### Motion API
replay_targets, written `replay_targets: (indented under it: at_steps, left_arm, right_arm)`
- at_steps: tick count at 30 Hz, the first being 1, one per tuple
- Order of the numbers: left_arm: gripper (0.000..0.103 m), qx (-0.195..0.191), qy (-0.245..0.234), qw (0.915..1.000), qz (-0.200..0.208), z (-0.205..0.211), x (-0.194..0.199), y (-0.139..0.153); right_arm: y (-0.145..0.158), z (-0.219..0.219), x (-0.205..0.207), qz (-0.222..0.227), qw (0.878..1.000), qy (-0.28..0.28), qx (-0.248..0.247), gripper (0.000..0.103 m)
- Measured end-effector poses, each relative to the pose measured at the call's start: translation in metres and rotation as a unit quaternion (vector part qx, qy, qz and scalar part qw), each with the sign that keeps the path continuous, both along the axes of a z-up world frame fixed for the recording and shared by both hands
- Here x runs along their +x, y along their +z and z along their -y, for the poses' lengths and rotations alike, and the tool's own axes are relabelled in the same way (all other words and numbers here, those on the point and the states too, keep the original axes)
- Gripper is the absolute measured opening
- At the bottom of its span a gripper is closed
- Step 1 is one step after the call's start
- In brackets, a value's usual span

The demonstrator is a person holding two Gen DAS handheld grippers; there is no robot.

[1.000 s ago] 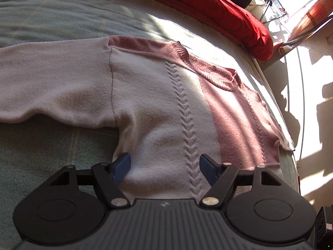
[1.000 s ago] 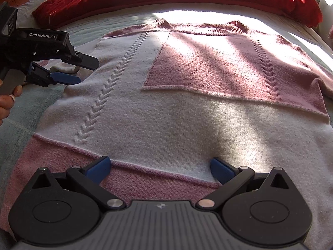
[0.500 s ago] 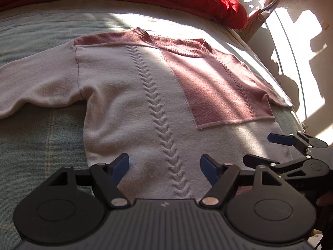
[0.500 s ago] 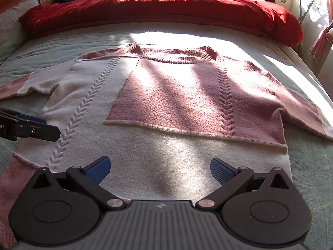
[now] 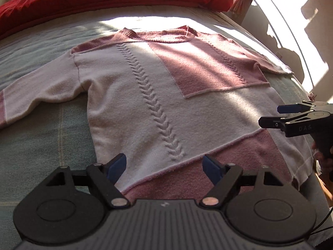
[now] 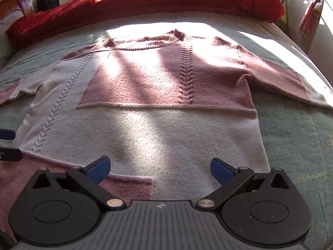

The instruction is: Fold clothes

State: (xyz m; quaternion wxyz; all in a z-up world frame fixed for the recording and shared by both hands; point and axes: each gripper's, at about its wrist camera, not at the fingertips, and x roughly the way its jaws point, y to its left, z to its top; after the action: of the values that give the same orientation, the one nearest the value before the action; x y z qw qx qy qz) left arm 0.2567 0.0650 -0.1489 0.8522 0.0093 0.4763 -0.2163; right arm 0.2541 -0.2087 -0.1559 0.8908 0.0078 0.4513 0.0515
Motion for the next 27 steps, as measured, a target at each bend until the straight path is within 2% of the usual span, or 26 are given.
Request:
replay_targets:
  at_steps: [4,7,8,13,17,22,27]
  left_arm:
    - [0.081,0.006,-0.007,0.9999,-0.01,0.015,0.015,-0.013]
    - [0.081,0.024,0.002,0.9992,-0.031,0.012,0.012,-0.034]
    - [0.081,0.024,-0.001,0.9993,-0.027,0.009,0.006,-0.036]
    - [0.083,0.024,-0.003,0.9991,-0.035,-0.013,-0.021,-0.033]
    - [0.083,0.041,-0.009,0.9984,-0.037,-0.013,-0.037,-0.029]
    - [0.084,0.073,-0.007,0.9966,-0.038,0.0,-0.055,-0.029]
    - [0.084,0.088,-0.005,0.9956,-0.031,0.009,-0.072,-0.017]
  right_arm:
    - [0.003,-0.016,0.054,0.024,1.0,0.017,0.0,0.103]
    - [-0.013,-0.017,0.075,0.007,1.0,0.012,-0.013,0.103]
    - [-0.018,-0.014,0.075,-0.001,1.0,0.006,-0.019,0.103]
    - [-0.034,0.035,0.034,-0.022,0.999,-0.039,-0.021,0.103]
    - [-0.031,0.062,-0.01,-0.036,0.998,-0.052,-0.01,0.103]
    - [-0.027,0.062,-0.041,-0.069,0.996,-0.043,-0.032,0.103]
    - [-0.018,0.055,-0.053,-0.073,0.995,-0.066,-0.034,0.103]
